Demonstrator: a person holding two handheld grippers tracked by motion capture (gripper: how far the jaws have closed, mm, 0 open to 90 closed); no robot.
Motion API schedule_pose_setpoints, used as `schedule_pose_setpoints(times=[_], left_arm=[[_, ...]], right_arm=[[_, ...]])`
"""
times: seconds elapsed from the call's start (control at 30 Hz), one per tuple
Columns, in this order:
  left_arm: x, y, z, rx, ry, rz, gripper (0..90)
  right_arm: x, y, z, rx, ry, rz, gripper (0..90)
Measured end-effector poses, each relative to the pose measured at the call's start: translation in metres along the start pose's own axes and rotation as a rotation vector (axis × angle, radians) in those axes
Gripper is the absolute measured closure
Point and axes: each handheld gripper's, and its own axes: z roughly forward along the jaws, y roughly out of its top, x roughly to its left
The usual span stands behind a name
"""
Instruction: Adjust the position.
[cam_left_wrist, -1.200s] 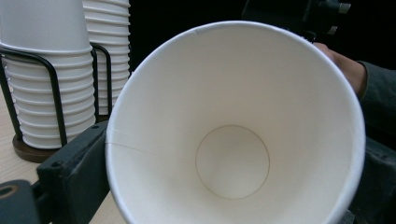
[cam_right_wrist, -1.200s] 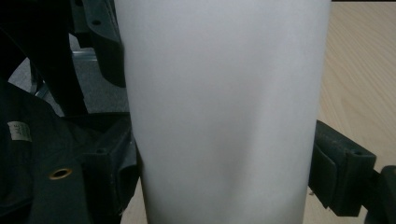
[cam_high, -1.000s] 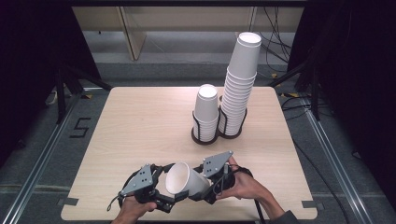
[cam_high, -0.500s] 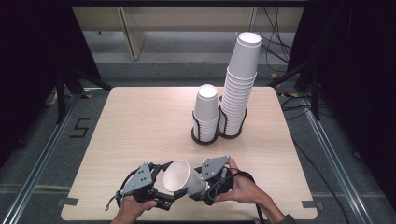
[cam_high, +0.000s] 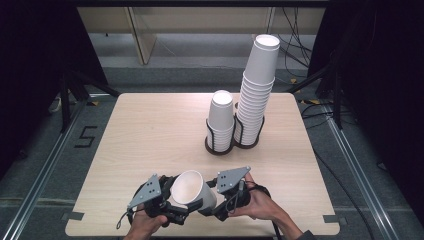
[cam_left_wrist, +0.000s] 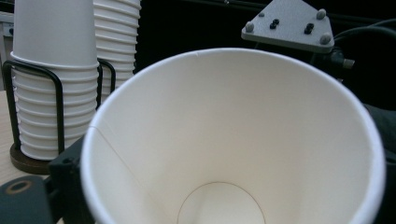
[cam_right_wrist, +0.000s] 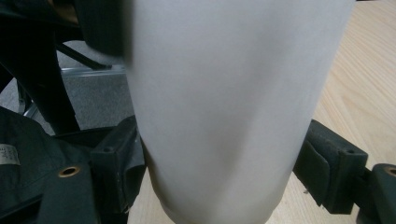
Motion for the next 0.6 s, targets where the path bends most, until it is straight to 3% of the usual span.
schedule_pose_setpoints(times=[0.3,0.43,0.5,0.6], left_arm=[[-0.0007,0.0007,-0.0002,0.019,0.001,0.011,11.1],[-0.0002,0.0005,-0.0002,0.042,0.035,0.028,12.6],[0.0015,0.0006,-0.0016,0.053,0.058,0.045,12.9],[0.0051,0.0029,-0.0045,0.049,0.094,0.043,13.0]], right_arm=[[0.0004,-0.0015,0.0016,-0.007,0.017,0.023,24.3],[-0.0022,-0.0048,0.0029,0.0,0.001,0.051,21.7],[-0.0038,-0.007,0.0023,0.027,-0.019,0.063,15.9],[-0.0057,-0.0097,-0.0011,0.036,-0.039,0.075,16.2]])
